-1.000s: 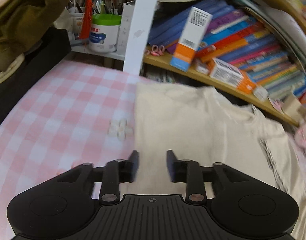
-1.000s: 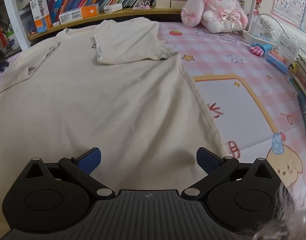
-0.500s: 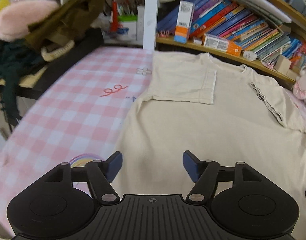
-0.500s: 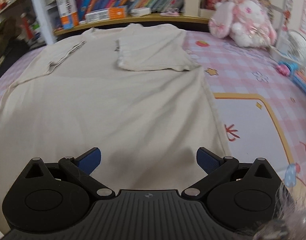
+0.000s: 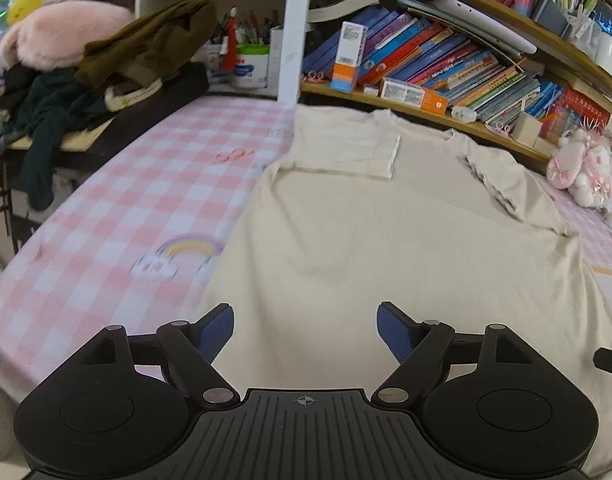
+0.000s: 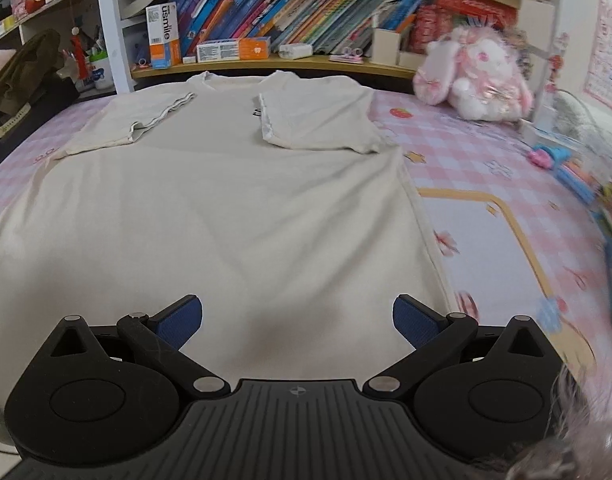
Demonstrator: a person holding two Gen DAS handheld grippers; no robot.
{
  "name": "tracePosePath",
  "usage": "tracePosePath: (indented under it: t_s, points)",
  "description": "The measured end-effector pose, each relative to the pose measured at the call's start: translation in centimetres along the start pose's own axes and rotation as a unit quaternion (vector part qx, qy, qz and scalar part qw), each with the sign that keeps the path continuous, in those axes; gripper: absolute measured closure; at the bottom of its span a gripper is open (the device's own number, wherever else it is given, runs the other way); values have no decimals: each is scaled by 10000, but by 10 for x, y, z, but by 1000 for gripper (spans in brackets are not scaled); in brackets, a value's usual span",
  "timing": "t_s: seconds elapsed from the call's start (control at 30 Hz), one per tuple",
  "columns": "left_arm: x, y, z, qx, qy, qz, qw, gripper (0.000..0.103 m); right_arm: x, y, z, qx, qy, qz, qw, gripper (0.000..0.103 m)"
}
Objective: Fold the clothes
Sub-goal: 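Release the sleeve and lift both grippers back above the shirt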
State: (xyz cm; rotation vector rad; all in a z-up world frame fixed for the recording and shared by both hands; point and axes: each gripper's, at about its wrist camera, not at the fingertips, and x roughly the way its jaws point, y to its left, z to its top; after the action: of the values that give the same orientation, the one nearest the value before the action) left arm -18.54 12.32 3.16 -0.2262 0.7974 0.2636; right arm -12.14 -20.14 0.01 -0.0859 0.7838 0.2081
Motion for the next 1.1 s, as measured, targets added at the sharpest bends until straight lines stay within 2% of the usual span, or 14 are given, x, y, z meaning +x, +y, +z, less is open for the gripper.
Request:
tracePosePath:
  t_s: [0.17, 0.37, 0.7, 1.1]
  points:
    - [-24, 17, -26, -125, 32, 26, 9999, 22, -33, 3, -33, 166, 37, -163, 9997, 0]
    - [-46, 22, -41, -78, 2, -100, 9999, 21, -62, 8, -62, 385, 6, -256, 9989, 0]
    - [-57, 26, -49, 21, -33, -185, 9998, 18, -86, 6, -80, 655, -58, -394, 9971, 0]
    - [-55, 41, -48, -296, 93, -36, 9995, 18, -91, -14, -83, 1096, 118, -405, 9931, 0]
